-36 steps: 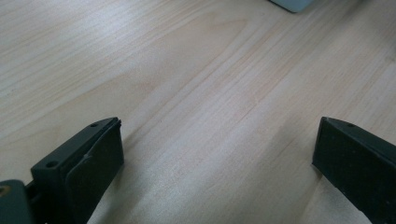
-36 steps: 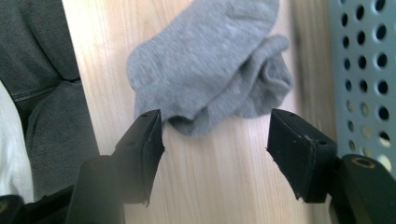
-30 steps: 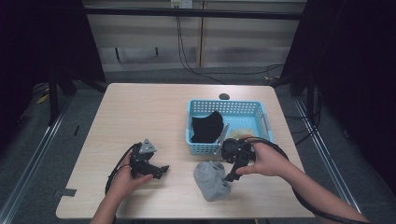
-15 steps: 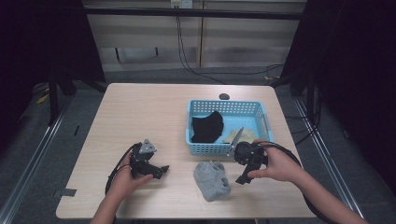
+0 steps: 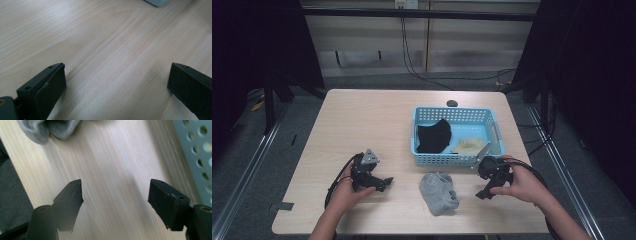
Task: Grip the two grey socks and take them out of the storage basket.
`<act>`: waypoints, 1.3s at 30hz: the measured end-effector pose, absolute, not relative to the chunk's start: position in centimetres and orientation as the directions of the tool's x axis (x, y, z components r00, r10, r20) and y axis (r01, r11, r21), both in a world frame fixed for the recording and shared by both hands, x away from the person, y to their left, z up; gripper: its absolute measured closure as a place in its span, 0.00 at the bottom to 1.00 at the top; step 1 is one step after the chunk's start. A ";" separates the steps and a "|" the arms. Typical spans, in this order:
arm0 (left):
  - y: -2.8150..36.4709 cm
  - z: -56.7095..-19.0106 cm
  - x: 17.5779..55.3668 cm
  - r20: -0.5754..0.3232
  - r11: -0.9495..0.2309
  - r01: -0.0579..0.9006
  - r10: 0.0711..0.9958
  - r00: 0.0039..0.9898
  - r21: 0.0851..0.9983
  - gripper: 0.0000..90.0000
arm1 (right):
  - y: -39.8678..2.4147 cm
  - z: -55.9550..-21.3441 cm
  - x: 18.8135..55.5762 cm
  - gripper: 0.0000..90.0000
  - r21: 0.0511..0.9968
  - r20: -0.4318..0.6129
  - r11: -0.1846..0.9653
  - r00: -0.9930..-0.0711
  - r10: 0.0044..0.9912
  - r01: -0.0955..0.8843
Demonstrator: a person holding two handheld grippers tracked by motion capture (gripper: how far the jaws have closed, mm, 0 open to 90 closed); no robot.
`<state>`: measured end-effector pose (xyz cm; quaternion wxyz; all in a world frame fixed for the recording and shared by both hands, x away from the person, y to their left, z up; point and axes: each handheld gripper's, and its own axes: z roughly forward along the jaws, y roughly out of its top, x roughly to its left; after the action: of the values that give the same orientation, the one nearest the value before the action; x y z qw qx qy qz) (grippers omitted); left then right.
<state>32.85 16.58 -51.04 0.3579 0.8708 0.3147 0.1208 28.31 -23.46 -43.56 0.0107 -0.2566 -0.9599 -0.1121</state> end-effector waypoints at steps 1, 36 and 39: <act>16.6 -51.0 32.9 -0.015 -0.546 0.462 0.634 0.773 0.699 0.01 | -23.5 -43.6 28.3 0.30 0.210 0.078 0.843 -0.868 0.490 0.495; 16.6 -51.0 32.8 -0.017 -0.545 0.461 0.634 0.773 0.700 0.01 | -27.9 -48.2 26.1 0.21 0.400 0.043 0.742 -0.819 0.572 0.539; 16.6 -51.0 32.8 -0.016 -0.545 0.460 0.633 0.774 0.701 0.01 | -28.1 -48.3 26.1 0.20 0.421 0.042 0.739 -0.825 0.564 0.527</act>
<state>32.84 16.59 -51.05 0.3590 0.8707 0.3139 0.1202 26.05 -28.08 -48.33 -0.0442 -0.2929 -0.9313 -0.2120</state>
